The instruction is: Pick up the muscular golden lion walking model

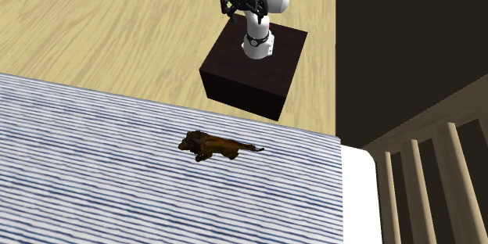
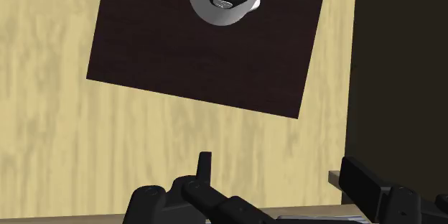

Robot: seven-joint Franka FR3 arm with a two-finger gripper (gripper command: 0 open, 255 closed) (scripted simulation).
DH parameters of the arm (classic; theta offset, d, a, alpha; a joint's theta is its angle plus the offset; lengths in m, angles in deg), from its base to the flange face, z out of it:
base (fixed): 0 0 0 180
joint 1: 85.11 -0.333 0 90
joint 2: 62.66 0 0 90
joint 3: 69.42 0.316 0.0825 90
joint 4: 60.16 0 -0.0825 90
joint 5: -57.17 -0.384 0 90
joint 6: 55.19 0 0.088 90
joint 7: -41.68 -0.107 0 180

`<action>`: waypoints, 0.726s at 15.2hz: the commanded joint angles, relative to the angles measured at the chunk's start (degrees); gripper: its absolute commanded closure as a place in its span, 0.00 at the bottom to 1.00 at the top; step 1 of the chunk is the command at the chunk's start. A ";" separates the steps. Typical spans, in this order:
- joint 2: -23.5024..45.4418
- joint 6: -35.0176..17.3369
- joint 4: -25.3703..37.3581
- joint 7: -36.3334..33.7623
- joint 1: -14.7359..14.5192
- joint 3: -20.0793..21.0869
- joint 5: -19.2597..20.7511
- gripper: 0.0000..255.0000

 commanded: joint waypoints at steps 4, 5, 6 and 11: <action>4.67 -3.95 1.68 -6.68 0.59 3.83 -2.23 0.00; 6.37 -5.24 2.43 -8.88 0.84 5.06 -2.81 0.00; 8.14 -6.49 3.26 -11.06 1.13 6.27 -3.30 0.00; 17.80 -12.18 8.73 -22.06 2.77 11.76 -4.21 0.00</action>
